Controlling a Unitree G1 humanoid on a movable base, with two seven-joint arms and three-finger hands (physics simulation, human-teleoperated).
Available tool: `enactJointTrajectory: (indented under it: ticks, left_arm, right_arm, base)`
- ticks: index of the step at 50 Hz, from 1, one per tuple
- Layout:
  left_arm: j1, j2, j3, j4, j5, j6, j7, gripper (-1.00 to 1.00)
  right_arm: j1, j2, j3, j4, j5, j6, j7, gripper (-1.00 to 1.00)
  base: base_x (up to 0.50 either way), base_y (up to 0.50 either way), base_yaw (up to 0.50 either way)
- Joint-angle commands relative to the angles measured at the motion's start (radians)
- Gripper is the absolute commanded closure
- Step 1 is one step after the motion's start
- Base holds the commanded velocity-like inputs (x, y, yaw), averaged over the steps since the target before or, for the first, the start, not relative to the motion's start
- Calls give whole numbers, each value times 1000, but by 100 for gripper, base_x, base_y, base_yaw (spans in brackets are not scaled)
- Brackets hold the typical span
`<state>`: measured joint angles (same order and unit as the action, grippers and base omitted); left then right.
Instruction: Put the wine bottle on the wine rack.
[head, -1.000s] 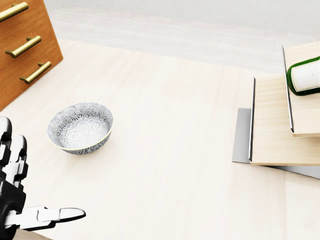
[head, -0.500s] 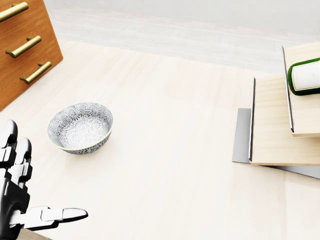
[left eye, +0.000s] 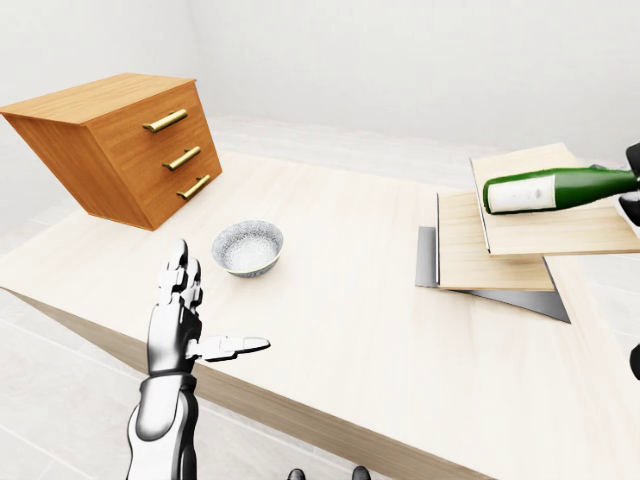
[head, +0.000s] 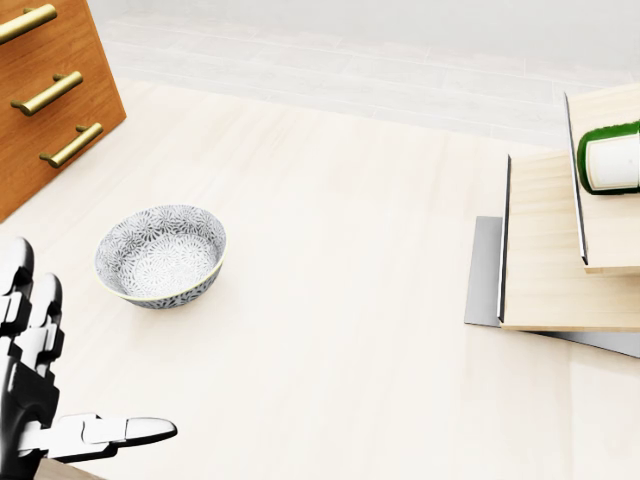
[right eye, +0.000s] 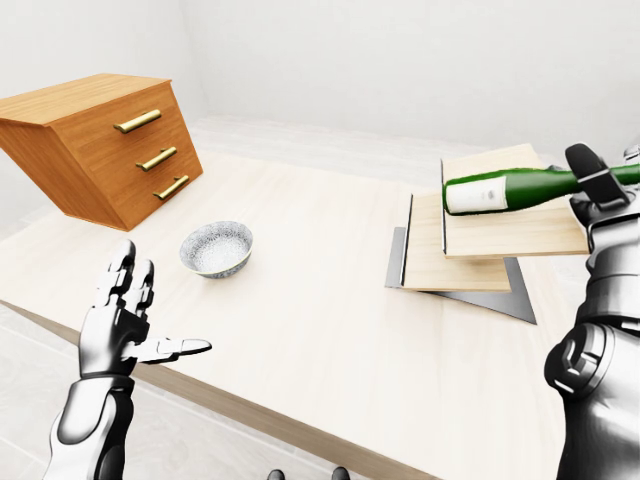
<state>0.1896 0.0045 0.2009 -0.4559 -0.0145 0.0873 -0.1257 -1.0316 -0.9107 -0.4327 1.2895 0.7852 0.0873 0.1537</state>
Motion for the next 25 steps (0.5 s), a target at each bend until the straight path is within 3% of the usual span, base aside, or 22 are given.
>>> enactJointTrajectory:
  ticks: [1,25]
  left_arm:
    - [4,-1,-3,-21,1,0,1,-100]
    - [9,-5,-6,-41,4,0,-2,-100]
  right_arm:
    - [1,-17,-1,1,10,0,-7,-100]
    - [7,-79,-13,0,40,0,-28,-100]
  base:
    - [0,0,0]
    - [0,0,0]
